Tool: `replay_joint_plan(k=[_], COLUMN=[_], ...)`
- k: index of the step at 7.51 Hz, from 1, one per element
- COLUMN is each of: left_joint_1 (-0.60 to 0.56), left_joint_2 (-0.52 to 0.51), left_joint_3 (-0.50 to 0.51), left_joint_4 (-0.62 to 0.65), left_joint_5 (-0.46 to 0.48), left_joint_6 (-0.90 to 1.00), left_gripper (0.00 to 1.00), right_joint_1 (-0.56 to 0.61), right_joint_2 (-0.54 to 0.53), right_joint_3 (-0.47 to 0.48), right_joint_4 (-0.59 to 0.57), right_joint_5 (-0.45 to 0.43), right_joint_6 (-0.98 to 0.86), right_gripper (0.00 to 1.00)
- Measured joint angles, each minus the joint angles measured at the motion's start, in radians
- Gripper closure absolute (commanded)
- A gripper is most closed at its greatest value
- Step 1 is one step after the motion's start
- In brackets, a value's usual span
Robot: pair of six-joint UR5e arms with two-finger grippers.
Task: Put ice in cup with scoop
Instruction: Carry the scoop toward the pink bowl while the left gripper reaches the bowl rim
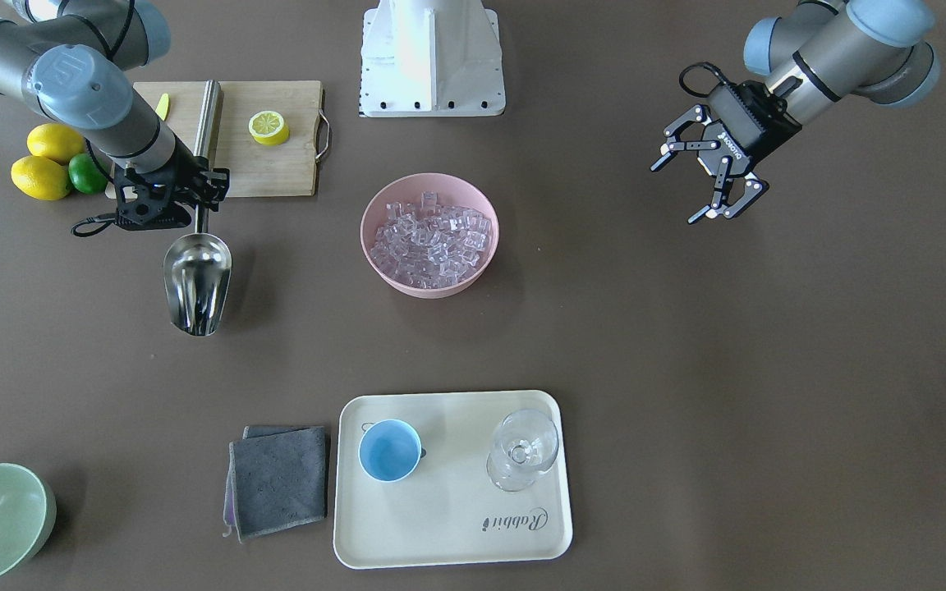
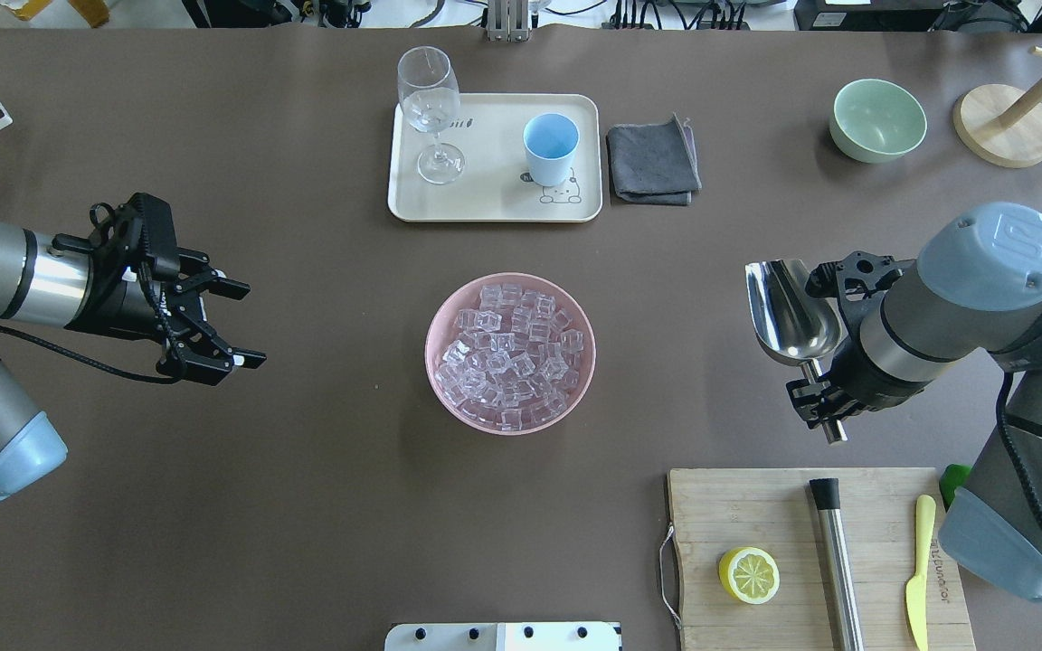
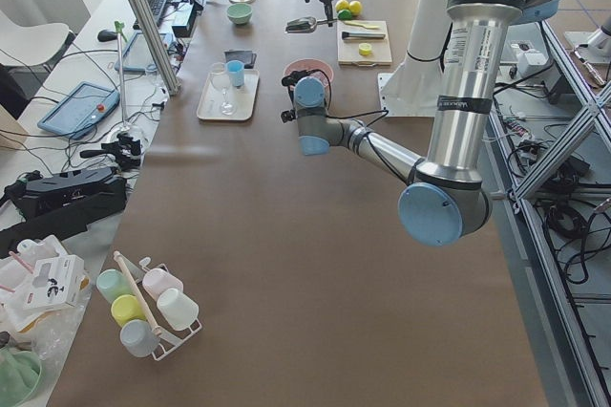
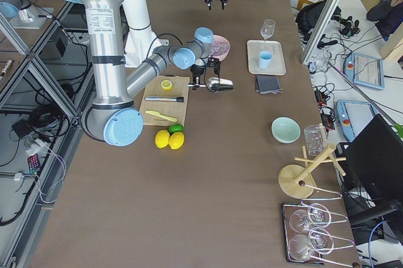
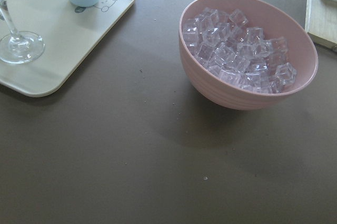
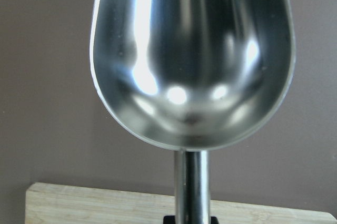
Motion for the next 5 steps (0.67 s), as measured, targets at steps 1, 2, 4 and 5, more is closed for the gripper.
replay_joint_plan(k=[1,2,4,5], left_joint_1=[0.015,0.048,0.111,0.137], left_joint_2=[-0.037,-0.055,-0.086,-0.095], left_joint_3=[0.023,0.027,0.039,0.044], left_joint_4=[-0.002,-0.004,-0.017,-0.019], left_joint_5=[-0.005,0.021,0.07,0.076], left_joint_6=[0.0,0.0,0.0,-0.001], left_gripper=[0.02,0.02,0.02,0.02], right_joint_1=[0.009,0.054,0.146,0.172], right_joint_2=[0.025,0.038,0.05,0.052], right_joint_3=[0.067,0.106,0.131,0.133], right_joint_4=[-0.121,-0.201,-0.283,-0.297], right_joint_5=[-0.048,-0.08,-0.097,-0.083], right_joint_6=[-0.035,-0.099,-0.288,-0.342], right_gripper=[1.0,1.0,1.0,1.0])
